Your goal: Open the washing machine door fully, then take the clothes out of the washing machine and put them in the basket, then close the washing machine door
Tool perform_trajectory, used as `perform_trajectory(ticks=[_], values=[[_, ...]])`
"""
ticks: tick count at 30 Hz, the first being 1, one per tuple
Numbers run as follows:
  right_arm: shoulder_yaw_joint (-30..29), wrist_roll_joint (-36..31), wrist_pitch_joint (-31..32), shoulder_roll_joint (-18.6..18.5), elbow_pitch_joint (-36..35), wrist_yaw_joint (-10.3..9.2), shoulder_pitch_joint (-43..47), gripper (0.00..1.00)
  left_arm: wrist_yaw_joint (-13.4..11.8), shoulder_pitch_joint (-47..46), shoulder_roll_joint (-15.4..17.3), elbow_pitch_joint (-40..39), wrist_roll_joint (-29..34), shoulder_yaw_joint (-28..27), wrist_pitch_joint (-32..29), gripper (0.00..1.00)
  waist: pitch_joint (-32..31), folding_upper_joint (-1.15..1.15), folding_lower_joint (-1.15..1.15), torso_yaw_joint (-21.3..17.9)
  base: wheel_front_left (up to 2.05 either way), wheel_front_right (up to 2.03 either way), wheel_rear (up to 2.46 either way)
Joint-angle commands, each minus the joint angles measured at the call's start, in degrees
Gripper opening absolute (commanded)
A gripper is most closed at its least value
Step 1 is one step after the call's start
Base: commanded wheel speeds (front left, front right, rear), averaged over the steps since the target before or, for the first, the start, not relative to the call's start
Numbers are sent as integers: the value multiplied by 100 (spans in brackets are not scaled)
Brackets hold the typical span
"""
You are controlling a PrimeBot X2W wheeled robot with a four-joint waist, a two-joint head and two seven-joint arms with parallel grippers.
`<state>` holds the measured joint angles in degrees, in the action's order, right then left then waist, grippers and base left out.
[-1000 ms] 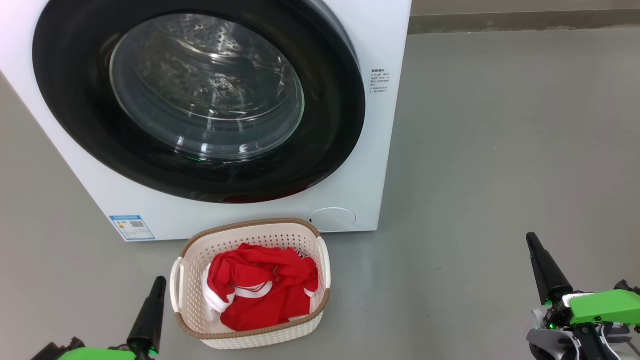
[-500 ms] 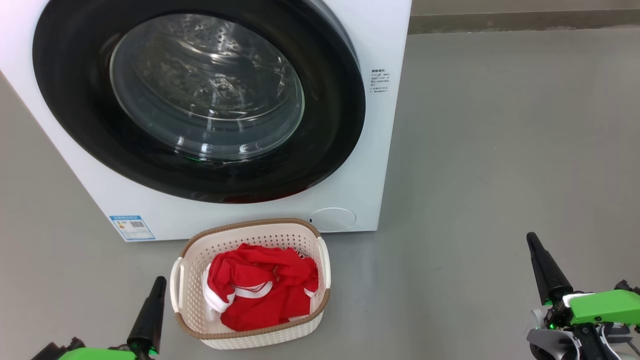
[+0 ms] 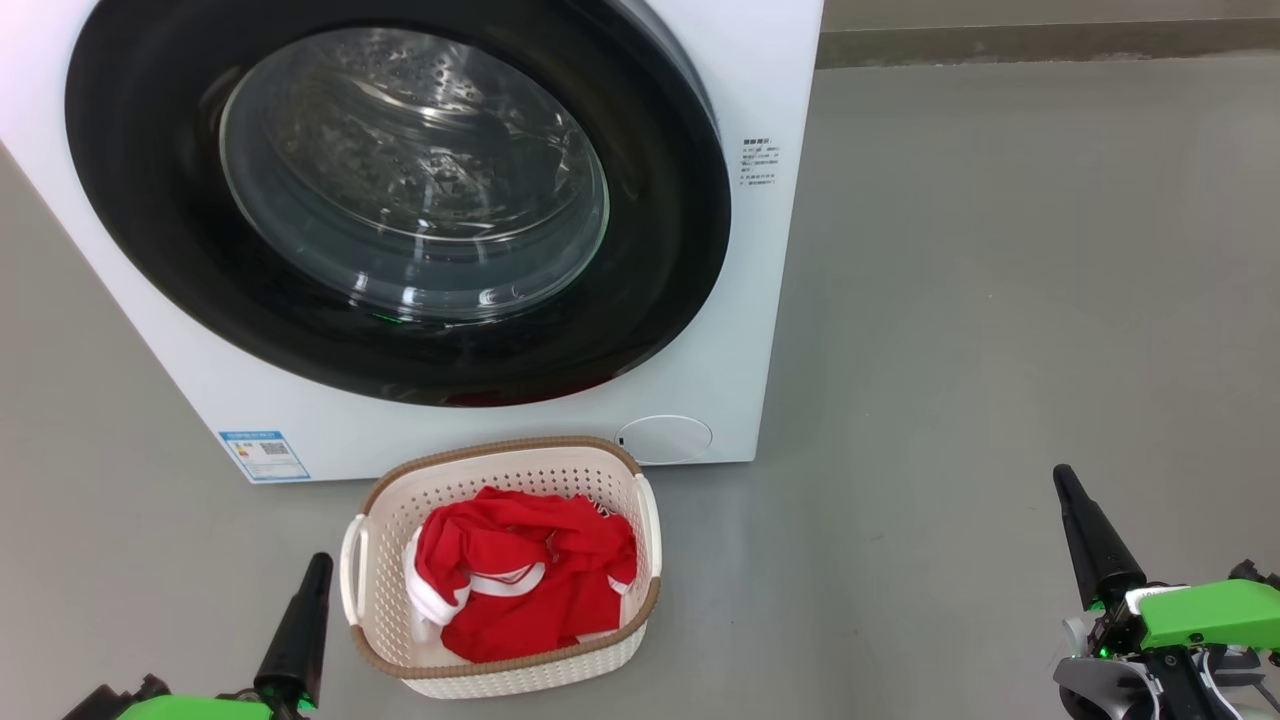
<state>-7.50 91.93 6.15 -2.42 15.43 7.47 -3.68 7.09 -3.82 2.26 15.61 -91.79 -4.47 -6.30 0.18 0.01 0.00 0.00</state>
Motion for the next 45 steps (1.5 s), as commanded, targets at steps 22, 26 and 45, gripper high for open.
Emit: perform_trajectory(ticks=[22,26,45], values=[[93,20,38,-47,-141,2,-250,0,40,-237,62,-156,-38,-206,-19,0,0,-1,0,0,0,0,0],[93,20,38,-47,-141,2,-250,0,40,-237,62,-156,-38,-206,-19,0,0,-1,0,0,0,0,0],[93,19,38,-46,-141,2,-251,0,40,-237,62,-157,-38,-205,-19,0,0,-1,0,0,0,0,0]])
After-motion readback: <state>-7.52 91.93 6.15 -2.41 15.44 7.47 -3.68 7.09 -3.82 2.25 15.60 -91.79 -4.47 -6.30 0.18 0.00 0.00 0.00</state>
